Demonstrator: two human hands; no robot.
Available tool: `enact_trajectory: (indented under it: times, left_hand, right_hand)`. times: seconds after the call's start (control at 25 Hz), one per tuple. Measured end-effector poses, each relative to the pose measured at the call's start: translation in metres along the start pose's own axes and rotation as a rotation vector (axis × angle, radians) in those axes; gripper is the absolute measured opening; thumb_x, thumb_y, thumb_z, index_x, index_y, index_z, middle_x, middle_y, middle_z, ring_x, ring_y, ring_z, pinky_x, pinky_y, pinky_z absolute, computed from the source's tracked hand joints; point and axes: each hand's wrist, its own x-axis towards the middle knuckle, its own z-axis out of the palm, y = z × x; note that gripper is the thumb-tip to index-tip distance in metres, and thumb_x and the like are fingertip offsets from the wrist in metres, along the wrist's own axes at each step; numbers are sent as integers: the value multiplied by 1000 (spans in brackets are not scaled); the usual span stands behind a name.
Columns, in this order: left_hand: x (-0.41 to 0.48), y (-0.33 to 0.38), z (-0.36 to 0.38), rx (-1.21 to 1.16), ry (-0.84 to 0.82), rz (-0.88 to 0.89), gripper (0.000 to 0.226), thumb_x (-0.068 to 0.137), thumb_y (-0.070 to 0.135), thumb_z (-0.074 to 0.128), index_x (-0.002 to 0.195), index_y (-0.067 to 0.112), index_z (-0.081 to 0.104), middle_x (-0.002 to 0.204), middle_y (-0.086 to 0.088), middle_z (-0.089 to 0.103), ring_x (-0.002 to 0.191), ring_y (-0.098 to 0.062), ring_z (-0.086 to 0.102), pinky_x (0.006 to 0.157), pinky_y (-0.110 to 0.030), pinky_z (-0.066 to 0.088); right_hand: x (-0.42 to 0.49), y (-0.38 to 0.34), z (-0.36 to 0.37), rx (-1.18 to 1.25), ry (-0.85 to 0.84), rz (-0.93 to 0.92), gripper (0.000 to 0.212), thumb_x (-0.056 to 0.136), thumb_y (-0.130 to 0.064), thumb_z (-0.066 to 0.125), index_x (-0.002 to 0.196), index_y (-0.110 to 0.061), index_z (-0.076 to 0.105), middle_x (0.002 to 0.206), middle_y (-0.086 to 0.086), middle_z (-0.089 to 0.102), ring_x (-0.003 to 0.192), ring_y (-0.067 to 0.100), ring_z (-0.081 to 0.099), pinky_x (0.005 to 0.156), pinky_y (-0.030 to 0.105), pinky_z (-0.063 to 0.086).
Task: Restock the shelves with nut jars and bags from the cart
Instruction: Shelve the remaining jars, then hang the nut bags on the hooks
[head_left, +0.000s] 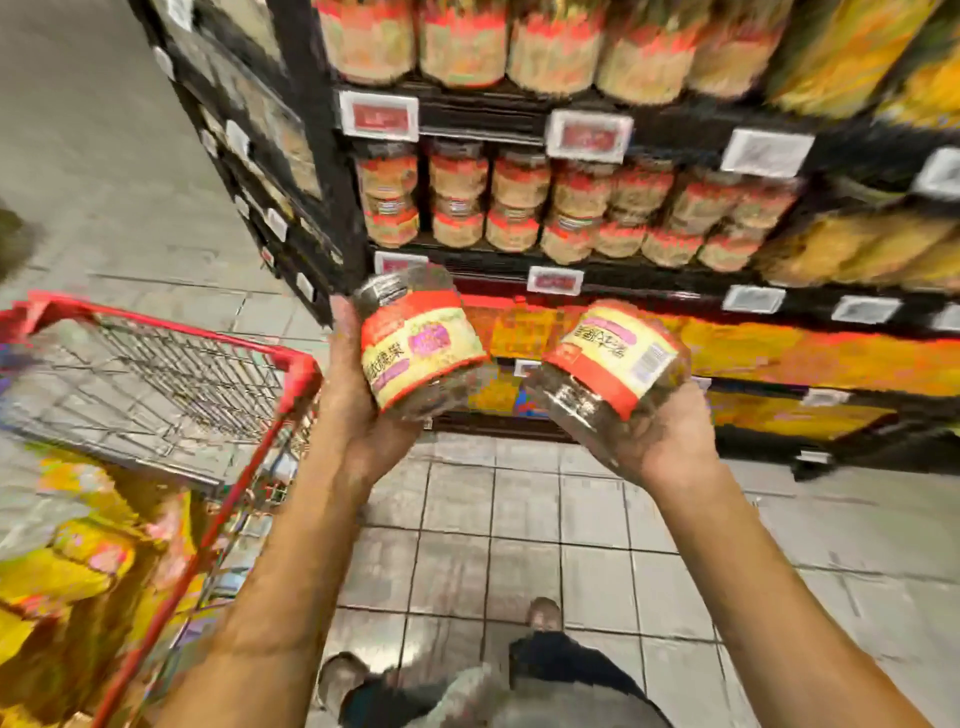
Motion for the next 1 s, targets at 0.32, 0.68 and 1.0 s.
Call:
enact_trajectory:
  times: [0.32, 0.68, 1.0]
  left_hand:
    - [78, -114, 94, 124, -8, -87, 57, 89, 61, 36, 94, 20, 74, 90, -3, 75, 79, -18, 72, 62, -33, 60]
    - [171, -150, 128, 267, -64, -181, 63, 64, 67, 51, 95, 17, 76, 96, -9, 74, 87, -24, 70, 79, -42, 58]
    - [278, -169, 126, 477, 60, 181, 53, 72, 45, 69, 113, 13, 62, 100, 0, 73, 94, -17, 69, 79, -34, 56]
  right_hand:
    - [6, -119, -81, 78, 5, -33, 42, 55, -29, 64, 89, -7, 73, 88, 19, 72, 75, 37, 70, 58, 50, 57]
    - [53, -165, -113, 115, 166, 7, 43, 59, -37, 65, 88, -7, 76, 111, 18, 67, 108, 40, 60, 85, 64, 45]
    - [144, -191, -132, 155, 235, -31, 58, 54, -40, 58, 105, -13, 68, 119, 15, 65, 114, 38, 58, 91, 57, 47]
